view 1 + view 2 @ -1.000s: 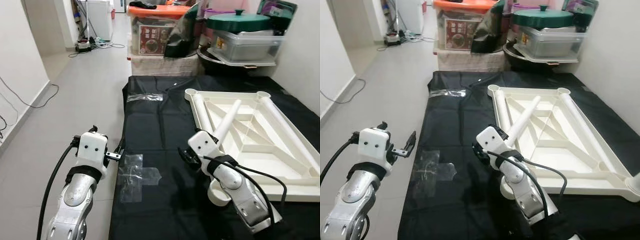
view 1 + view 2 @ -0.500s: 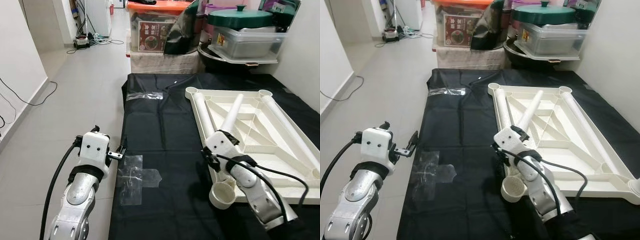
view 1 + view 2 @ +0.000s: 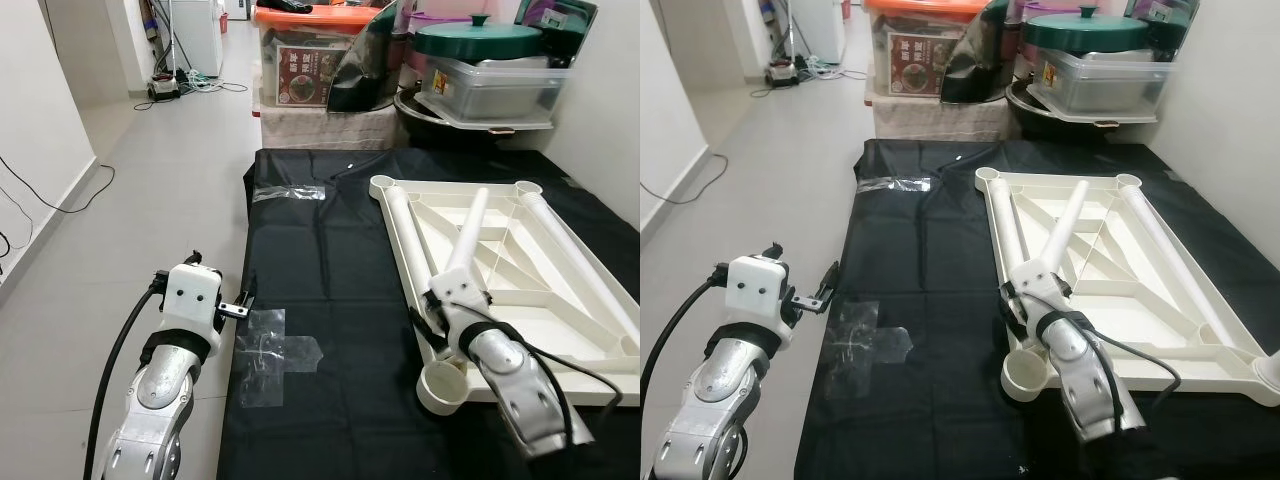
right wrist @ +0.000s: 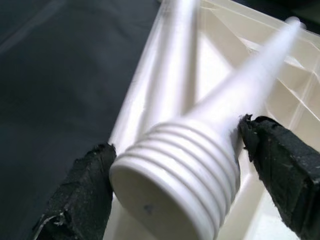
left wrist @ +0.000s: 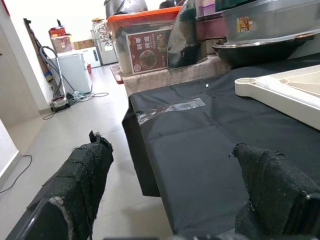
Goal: Building children table
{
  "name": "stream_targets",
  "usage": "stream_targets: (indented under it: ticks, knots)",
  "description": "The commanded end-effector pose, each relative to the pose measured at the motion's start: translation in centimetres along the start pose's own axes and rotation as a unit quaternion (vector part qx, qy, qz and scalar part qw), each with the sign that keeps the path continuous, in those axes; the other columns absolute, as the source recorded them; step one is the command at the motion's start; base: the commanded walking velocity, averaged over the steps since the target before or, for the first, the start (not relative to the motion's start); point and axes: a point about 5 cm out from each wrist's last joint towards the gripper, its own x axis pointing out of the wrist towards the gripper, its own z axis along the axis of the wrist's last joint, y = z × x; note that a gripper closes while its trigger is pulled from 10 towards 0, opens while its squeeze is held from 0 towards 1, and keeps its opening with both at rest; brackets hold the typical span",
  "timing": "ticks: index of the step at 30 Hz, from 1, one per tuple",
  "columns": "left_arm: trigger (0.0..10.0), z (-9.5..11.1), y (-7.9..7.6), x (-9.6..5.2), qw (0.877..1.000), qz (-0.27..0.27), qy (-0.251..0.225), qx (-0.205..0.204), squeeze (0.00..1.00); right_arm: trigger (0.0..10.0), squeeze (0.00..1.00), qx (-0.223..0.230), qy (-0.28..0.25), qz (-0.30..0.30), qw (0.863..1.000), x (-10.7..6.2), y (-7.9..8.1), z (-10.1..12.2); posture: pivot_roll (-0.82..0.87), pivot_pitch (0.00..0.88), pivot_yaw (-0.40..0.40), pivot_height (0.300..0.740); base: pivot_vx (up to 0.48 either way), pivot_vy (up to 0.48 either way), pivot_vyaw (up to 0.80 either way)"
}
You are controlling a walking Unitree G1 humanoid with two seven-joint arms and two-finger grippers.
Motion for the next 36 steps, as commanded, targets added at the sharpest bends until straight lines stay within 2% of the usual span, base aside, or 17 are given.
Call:
stream_targets:
  ticks: [1, 2, 4, 5, 6, 8, 9, 10, 11, 13, 17, 20, 21, 24, 31, 35, 36]
  knots:
    - [10.0, -0.4, -0.1, 0.0, 1.0, 0.001, 0.005, 0.005, 0.0, 10.0, 0.0, 0.05, 0.03, -0.027, 0.998, 0.3, -0.8, -0.9, -0.04, 0.0, -0.09, 0.74, 0.0, 0.0, 0.0]
    - [10.0, -0.4, -0.1, 0.0, 1.0, 0.001, 0.005, 0.005, 0.0, 10.0, 0.0, 0.05, 0.03, -0.027, 0.998, 0.3, -0.8, -0.9, -0.04, 0.0, -0.09, 0.74, 0.0, 0.0, 0.0]
    - [10.0, -0.4, -0.1, -0.1, 1.0, 0.002, 0.005, 0.005, 0.0, 10.0, 0.0, 0.101, 0.052, -0.066, 0.991, 0.3, -1.7, -1.4, -0.04, 0.0, -0.092, 0.74, 0.0, 0.0, 0.0]
    - [10.0, -0.4, -0.1, -0.1, 1.0, 0.002, 0.005, 0.005, 0.0, 10.0, 0.0, 0.101, 0.052, -0.066, 0.991, 0.3, -1.7, -1.4, -0.04, 0.0, -0.092, 0.74, 0.0, 0.0, 0.0]
    - [10.0, -0.5, -0.1, -0.1, 1.0, 0.002, 0.005, 0.005, 0.0, 10.0, 0.0, 0.126, 0.064, -0.078, 0.987, 0.3, -2.1, -1.7, -0.04, 0.0, -0.092, 0.74, 0.0, 0.0, 0.0]
    - [10.0, -0.5, -0.1, -0.1, 1.0, 0.002, 0.005, 0.005, 0.0, 10.0, 0.0, 0.126, 0.064, -0.078, 0.987, 0.3, -2.1, -1.7, -0.04, 0.0, -0.092, 0.74, 0.0, 0.0, 0.0]
    - [10.0, -0.5, -0.1, 0.0, 1.0, 0.001, 0.005, 0.005, 0.0, 10.0, 0.0, 0.148, 0.074, -0.082, 0.983, 0.3, -2.2, -2.0, -0.04, 0.0, -0.092, 0.74, 0.0, 0.0, 0.0]
    - [10.0, -0.5, -0.1, 0.0, 1.0, 0.001, 0.005, 0.005, 0.0, 10.0, 0.0, 0.148, 0.074, -0.082, 0.983, 0.3, -2.2, -2.0, -0.04, 0.0, -0.092, 0.74, 0.0, 0.0, 0.0]
    - [10.0, -0.5, -0.2, 0.0, 1.0, 0.001, 0.005, 0.005, 0.0, 10.0, 0.0, 0.177, 0.085, -0.078, 0.977, 0.3, -1.9, -2.1, -0.04, 0.0, -0.095, 0.74, 0.0, 0.0, 0.0]
    - [10.0, -0.5, -0.3, 0.0, 1.0, 0.0, 0.006, 0.005, 0.0, 10.0, 0.0, 0.206, 0.091, -0.068, 0.972, 0.5, -1.4, -2.2, -0.04, 0.0, -0.098, 0.74, 0.0, 0.0, 0.0]
    - [10.0, -0.6, -0.4, 0.1, 1.0, 0.0, 0.006, 0.005, 0.0, 10.0, 0.0, 0.225, 0.094, -0.062, 0.968, 0.6, -1.0, -2.2, -0.04, 0.0, -0.102, 0.74, 0.0, 0.0, 0.0]
    - [10.0, -0.5, -0.5, 0.0, 1.0, 0.003, 0.005, 0.002, 0.0, 10.0, 0.0, 0.289, 0.098, -0.068, 0.95, 1.3, -0.3, -1.8, -0.03, 0.0, -0.114, 0.74, 0.0, 0.0, 0.0]
    - [10.0, -0.5, -0.5, 0.0, 1.0, 0.003, 0.005, 0.002, 0.0, 10.0, 0.0, 0.289, 0.098, -0.068, 0.95, 1.3, -0.3, -1.8, -0.03, 0.0, -0.114, 0.74, 0.0, 0.0, 0.0]
    - [10.0, -0.5, -0.4, 0.0, 1.0, 0.007, 0.005, 0.002, 0.0, 10.0, 0.0, 0.331, 0.104, -0.07, 0.935, 1.6, -0.1, -1.8, -0.03, 0.0, -0.121, 0.74, 0.0, 0.0, 0.0]
    - [10.0, -0.5, -0.5, 0.0, 1.0, 0.007, 0.006, 0.004, 0.0, 10.0, 0.0, 0.36, 0.077, -0.054, 0.928, 1.8, 0.4, -0.7, -0.03, 0.0, -0.119, 0.74, 0.0, 0.0, 0.0]
    - [10.0, -0.6, -0.5, 0.1, 1.0, 0.007, 0.007, 0.005, 0.0, 10.0, 0.0, 0.345, 0.066, -0.046, 0.935, 2.0, 0.9, 0.0, -0.03, 0.0, -0.119, 0.74, 0.0, 0.0, 0.0]
    - [10.0, -0.6, -0.6, 0.1, 1.0, 0.007, 0.007, 0.006, 0.0, 10.0, 0.0, 0.345, 0.069, -0.068, 0.934, 2.0, 0.6, -0.4, -0.02, 0.0, -0.123, 0.74, 0.0, 0.0, 0.0]
